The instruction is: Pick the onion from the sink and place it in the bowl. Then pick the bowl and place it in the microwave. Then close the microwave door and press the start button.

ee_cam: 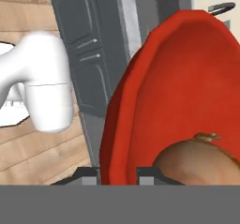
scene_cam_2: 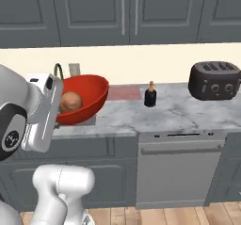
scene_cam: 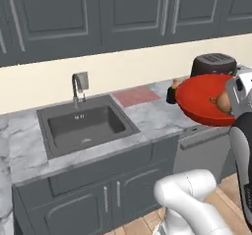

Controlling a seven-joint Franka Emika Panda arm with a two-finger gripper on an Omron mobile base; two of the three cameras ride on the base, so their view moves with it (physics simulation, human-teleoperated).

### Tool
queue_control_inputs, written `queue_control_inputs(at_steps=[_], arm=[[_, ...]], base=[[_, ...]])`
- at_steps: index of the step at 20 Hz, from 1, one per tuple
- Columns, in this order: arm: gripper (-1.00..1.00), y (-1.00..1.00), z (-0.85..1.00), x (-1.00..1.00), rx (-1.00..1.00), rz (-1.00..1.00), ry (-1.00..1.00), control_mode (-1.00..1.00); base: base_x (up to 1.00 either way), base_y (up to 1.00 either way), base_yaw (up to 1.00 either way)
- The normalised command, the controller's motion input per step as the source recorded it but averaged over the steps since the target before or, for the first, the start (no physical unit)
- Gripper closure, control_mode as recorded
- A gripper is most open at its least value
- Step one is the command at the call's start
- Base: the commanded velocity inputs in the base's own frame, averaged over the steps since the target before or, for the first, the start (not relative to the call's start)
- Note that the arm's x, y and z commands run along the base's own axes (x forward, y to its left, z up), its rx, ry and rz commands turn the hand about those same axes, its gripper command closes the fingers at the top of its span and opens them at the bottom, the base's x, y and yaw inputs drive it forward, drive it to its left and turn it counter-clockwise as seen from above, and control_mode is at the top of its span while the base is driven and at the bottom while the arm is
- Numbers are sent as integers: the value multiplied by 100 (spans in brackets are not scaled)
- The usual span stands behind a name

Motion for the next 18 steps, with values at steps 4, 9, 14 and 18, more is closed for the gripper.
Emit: queue_control_inputs(at_steps=[4, 9, 14, 18], arm=[[100, 0, 0, 0, 0, 0, 0, 100], [100, 0, 0, 0, 0, 0, 0, 100], [100, 0, 0, 0, 0, 0, 0, 100], [100, 0, 0, 0, 0, 0, 0, 100]], base=[[-15, -34, -73], [-6, -49, -72], [0, -56, -71], [0, -50, -69]])
